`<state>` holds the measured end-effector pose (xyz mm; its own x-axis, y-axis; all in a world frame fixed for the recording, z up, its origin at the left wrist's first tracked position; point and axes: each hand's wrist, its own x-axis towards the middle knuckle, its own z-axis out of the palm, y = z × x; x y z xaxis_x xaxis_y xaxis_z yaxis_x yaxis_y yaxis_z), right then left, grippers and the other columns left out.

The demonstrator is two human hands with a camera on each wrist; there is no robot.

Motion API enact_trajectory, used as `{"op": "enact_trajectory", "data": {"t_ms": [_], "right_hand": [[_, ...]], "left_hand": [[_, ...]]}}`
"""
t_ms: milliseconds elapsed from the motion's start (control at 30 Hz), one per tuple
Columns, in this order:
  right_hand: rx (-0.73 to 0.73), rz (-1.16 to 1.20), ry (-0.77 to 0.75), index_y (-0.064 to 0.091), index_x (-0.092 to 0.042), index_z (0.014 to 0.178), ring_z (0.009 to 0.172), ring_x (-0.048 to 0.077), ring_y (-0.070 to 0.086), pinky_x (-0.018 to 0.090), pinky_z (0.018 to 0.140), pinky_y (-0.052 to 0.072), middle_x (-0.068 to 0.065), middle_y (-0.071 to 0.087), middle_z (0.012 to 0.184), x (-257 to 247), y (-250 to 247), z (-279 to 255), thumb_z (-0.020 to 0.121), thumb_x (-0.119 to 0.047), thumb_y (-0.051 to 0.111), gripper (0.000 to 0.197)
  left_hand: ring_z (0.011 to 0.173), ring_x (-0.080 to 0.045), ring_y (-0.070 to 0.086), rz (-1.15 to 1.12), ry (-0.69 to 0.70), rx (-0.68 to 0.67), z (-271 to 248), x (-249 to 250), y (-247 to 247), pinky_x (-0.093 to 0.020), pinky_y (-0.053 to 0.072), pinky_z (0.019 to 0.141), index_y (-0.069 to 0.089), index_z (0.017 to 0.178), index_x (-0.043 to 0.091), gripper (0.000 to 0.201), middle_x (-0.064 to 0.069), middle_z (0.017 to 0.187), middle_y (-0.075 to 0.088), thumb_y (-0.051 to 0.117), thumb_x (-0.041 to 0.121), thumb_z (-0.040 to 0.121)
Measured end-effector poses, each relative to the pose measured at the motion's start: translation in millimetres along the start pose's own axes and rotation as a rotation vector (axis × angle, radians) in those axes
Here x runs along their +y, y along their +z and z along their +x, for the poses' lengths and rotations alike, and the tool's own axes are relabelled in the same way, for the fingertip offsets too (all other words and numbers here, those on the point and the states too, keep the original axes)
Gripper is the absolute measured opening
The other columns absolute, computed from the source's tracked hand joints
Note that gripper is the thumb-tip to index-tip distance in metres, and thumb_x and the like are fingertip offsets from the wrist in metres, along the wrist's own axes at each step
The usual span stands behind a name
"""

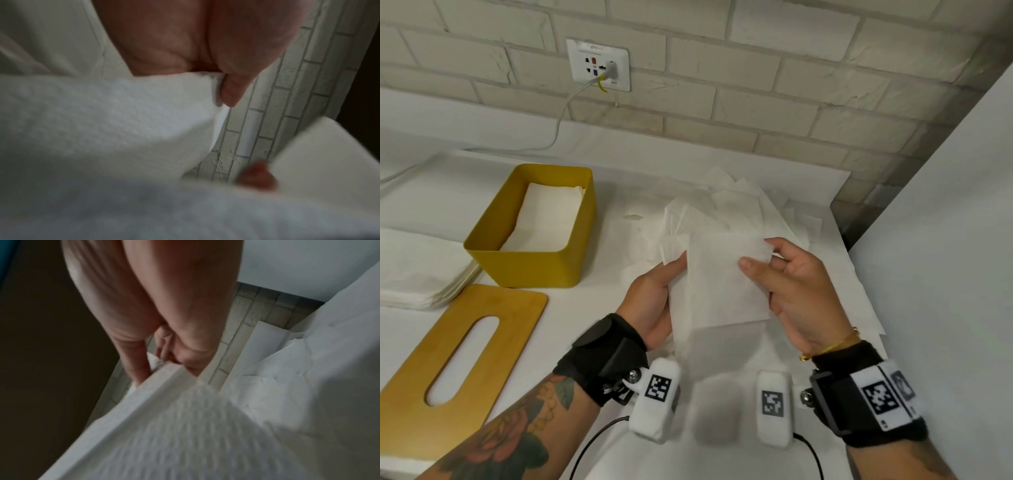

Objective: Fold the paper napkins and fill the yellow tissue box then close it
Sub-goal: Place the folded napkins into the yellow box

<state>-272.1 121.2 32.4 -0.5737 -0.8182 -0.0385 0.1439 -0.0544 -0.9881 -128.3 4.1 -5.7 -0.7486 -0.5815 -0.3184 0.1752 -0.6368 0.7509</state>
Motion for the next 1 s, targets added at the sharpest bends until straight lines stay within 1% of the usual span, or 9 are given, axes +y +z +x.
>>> {"op": "enact_trajectory", "data": {"t_ms": [67, 133, 267, 533, 633, 733, 800, 900, 1000], "right_hand": [[0.058, -0.113, 0.000, 0.069, -0.009, 0.103, 0.093, 0.024, 0.075, 0.039, 0.085, 0.056, 0.010, 0.078, 0.097, 9, 6, 6, 0.089, -0.003, 0.072, 0.015], [0.078, -0.175, 0.011, 0.070, -0.012, 0.101, 0.093, 0.024, 0.075, 0.042, 0.088, 0.057, 0.006, 0.079, 0.095, 16, 9, 11, 0.090, -0.006, 0.072, 0.012], [0.084, -0.253, 0.010, 0.070, -0.014, 0.101, 0.089, 0.022, 0.076, 0.044, 0.088, 0.059, 0.002, 0.079, 0.091, 19, 13, 14, 0.090, -0.010, 0.074, 0.013], [0.096, -0.328, 0.018, 0.071, -0.014, 0.103, 0.088, 0.019, 0.076, 0.048, 0.090, 0.059, 0.001, 0.079, 0.091, 19, 17, 18, 0.090, -0.014, 0.075, 0.015], [0.075, -0.286, 0.054, 0.070, -0.014, 0.104, 0.090, 0.020, 0.076, 0.048, 0.090, 0.060, 0.001, 0.079, 0.093, 24, 16, 14, 0.084, -0.016, 0.081, 0.024], [-0.050, -0.319, 0.162, 0.070, -0.017, 0.109, 0.096, 0.020, 0.075, 0.047, 0.091, 0.059, 0.000, 0.079, 0.101, 41, 13, 1, 0.074, -0.017, 0.088, 0.039], [-0.130, -0.374, 0.232, 0.072, -0.017, 0.111, 0.097, 0.020, 0.075, 0.046, 0.092, 0.059, 0.000, 0.079, 0.102, 56, 9, -9, 0.074, -0.016, 0.087, 0.040], [-0.158, -0.384, 0.359, 0.068, -0.005, 0.100, 0.082, 0.026, 0.076, 0.041, 0.079, 0.062, 0.009, 0.078, 0.088, 66, -4, -24, 0.082, -0.003, 0.080, 0.021], [-0.187, -0.477, 0.423, 0.066, -0.006, 0.092, 0.071, 0.026, 0.074, 0.032, 0.067, 0.059, 0.013, 0.075, 0.077, 56, -27, -33, 0.082, -0.001, 0.079, 0.017]], "left_hand": [[0.121, -0.028, 0.066, 0.018, -0.005, -0.069, -4, 0, 5, -0.043, 0.050, 0.104, 0.059, 0.136, 0.010, 0.050, -0.013, 0.130, 0.069, 0.036, 0.042, 0.107], [0.130, -0.030, 0.059, 0.007, -0.015, -0.112, -3, -1, 4, -0.048, 0.041, 0.113, 0.053, 0.144, 0.012, 0.064, -0.014, 0.139, 0.063, 0.030, 0.056, 0.104], [0.131, -0.030, 0.059, 0.001, -0.033, -0.123, -1, -2, 1, -0.047, 0.043, 0.112, 0.050, 0.146, 0.014, 0.080, -0.015, 0.140, 0.062, 0.024, 0.070, 0.096], [0.116, -0.029, 0.069, 0.124, -0.011, -0.041, -2, 1, 4, -0.042, 0.053, 0.102, 0.063, 0.128, 0.004, 0.043, -0.016, 0.123, 0.071, 0.045, 0.036, 0.105], [0.115, -0.030, 0.069, 0.134, -0.002, -0.002, 1, 2, 4, -0.044, 0.053, 0.101, 0.062, 0.129, 0.005, 0.044, -0.016, 0.123, 0.072, 0.044, 0.037, 0.106], [0.114, -0.030, 0.070, 0.121, 0.041, 0.065, 3, 9, 3, -0.044, 0.053, 0.098, 0.064, 0.127, 0.006, 0.045, -0.015, 0.120, 0.073, 0.045, 0.040, 0.105], [0.110, -0.026, 0.072, 0.134, 0.088, 0.109, 6, 15, 1, -0.041, 0.054, 0.095, 0.066, 0.122, 0.006, 0.041, -0.012, 0.116, 0.075, 0.047, 0.039, 0.105], [0.107, -0.022, 0.072, 0.158, 0.127, 0.156, 12, 21, -9, -0.038, 0.053, 0.093, 0.067, 0.120, 0.009, 0.038, -0.009, 0.115, 0.076, 0.046, 0.037, 0.106], [0.109, -0.020, 0.072, 0.127, 0.131, 0.199, 16, 23, -18, -0.038, 0.052, 0.096, 0.064, 0.128, 0.009, 0.039, -0.007, 0.120, 0.074, 0.048, 0.037, 0.106]]}}
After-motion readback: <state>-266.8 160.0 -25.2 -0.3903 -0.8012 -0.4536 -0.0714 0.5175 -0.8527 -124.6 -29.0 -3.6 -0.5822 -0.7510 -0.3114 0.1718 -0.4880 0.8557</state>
